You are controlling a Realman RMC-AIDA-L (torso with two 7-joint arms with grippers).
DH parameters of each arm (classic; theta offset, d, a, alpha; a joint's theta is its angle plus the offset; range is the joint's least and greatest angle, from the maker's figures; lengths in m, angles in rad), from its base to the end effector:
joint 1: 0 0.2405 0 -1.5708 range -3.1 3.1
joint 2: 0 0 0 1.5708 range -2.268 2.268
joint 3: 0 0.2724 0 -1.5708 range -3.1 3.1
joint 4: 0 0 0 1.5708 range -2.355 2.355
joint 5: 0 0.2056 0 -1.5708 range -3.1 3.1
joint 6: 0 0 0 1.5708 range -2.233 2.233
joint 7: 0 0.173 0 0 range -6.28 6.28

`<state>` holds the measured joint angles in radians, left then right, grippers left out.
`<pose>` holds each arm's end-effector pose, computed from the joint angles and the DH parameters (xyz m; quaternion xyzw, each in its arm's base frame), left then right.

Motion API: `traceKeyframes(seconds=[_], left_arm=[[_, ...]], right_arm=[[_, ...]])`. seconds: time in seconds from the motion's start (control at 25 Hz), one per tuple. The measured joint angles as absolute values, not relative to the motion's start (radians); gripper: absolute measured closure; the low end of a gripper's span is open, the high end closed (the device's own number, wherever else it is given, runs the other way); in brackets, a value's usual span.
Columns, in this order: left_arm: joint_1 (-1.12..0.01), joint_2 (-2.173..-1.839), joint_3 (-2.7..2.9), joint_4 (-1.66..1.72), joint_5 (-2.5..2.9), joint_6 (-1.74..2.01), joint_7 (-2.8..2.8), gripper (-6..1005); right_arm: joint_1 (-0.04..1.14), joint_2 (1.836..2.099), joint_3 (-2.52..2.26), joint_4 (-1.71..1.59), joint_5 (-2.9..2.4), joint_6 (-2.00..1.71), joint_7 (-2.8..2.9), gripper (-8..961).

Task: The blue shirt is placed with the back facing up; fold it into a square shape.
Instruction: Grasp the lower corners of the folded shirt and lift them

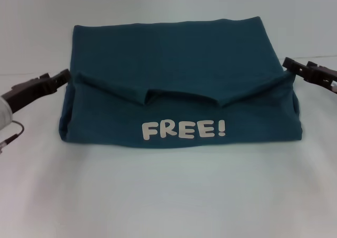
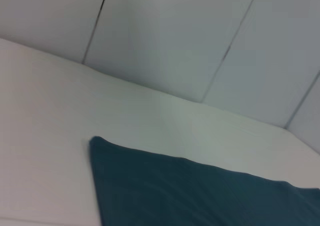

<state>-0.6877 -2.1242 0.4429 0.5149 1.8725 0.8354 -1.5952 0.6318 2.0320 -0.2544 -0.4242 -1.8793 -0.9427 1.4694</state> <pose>-0.2958 0.4556 -0.0081 -0.7443 -0.4514 -0.2845 0.4016 0.3410 0.4369 0.0328 -0.7186 0.4521 0.3043 0.4320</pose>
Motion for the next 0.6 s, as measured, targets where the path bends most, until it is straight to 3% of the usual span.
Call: traceKeyframes(seconds=[0.08, 0.32, 0.6], left_arm=[[-0.664, -2.124, 0.473, 0.536, 1.875, 0.872, -1.617, 372], [-0.605, -2.123, 0.540, 0.587, 1.887, 0.937, -1.659, 371], [-0.548, -2.121, 0.561, 0.641, 1.919, 0.994, -1.706, 371]], right_arm=[[0.608, 2.028, -0.293, -0.448, -1.880, -0.973, 1.506, 94], [0.525, 1.995, -0.479, -0.525, -1.881, -1.082, 1.682, 98], [0.466, 1.939, -0.538, -0.574, -1.908, -1.226, 1.860, 106]])
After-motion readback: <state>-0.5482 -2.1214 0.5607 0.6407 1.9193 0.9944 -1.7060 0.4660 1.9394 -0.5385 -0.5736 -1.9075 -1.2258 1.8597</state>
